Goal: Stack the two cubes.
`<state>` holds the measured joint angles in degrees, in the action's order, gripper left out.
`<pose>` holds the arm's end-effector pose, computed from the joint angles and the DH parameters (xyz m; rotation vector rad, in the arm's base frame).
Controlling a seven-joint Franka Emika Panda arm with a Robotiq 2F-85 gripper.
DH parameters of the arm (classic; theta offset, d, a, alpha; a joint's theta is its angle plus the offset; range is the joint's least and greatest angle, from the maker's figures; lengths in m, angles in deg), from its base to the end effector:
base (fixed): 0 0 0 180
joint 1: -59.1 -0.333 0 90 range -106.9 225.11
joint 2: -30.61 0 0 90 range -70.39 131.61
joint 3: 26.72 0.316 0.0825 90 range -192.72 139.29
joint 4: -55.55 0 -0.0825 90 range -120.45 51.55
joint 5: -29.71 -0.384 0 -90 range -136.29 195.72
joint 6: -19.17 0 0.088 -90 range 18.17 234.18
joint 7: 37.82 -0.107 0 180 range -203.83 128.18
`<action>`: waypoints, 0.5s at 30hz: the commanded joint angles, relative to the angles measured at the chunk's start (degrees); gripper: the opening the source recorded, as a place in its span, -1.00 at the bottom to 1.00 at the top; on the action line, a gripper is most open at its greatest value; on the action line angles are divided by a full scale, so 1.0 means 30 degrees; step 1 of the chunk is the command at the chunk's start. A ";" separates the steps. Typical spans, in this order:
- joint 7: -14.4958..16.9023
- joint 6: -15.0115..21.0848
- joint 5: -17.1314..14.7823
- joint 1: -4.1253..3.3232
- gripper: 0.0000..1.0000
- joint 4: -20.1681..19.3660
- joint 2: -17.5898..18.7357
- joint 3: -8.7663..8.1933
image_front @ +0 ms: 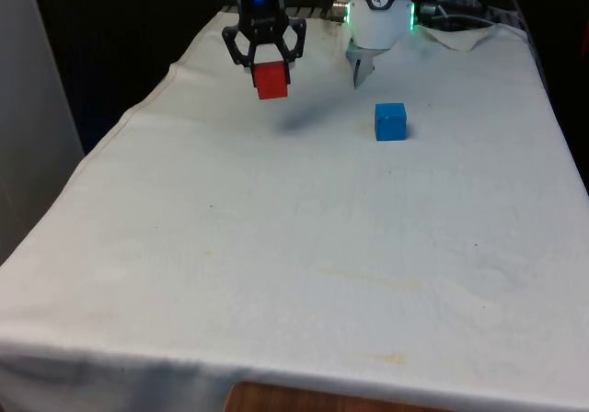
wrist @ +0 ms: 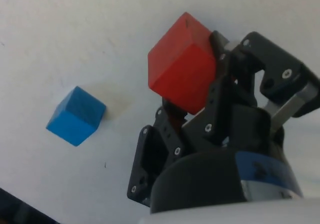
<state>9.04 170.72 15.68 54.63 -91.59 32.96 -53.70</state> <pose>0.4154 -0.1805 0.2544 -3.0608 -0.3266 -0.1430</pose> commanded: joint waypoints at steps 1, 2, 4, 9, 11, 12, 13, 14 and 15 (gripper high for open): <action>-0.0764 -0.0115 0.0707 -0.0076 -0.97 0.0076 0.0076 0.0000; -0.0936 -0.0191 0.0859 -0.0095 -0.97 0.0076 0.0000 0.0057; -0.0611 -0.0229 0.0458 -0.0057 -0.97 0.0019 -0.0210 0.0153; -0.2044 -0.0554 0.1623 -0.0172 -0.97 0.0134 -0.0286 0.0420; -0.2502 -0.0707 0.1929 -0.0191 -0.97 0.0153 -0.0401 0.0630; -0.2693 -0.0726 0.2063 -0.0191 -0.97 0.0134 -0.0439 0.0707; -0.2827 -0.0745 0.2177 -0.0191 -0.97 0.0134 -0.0477 0.0783; -0.2368 -0.0707 0.1642 -0.0172 -0.97 0.0076 -0.0592 0.0821; -0.2979 -0.0745 0.2273 -0.0191 -0.97 0.0115 -0.0516 0.0840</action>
<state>1.48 168.54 20.95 54.06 -91.36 31.12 -51.07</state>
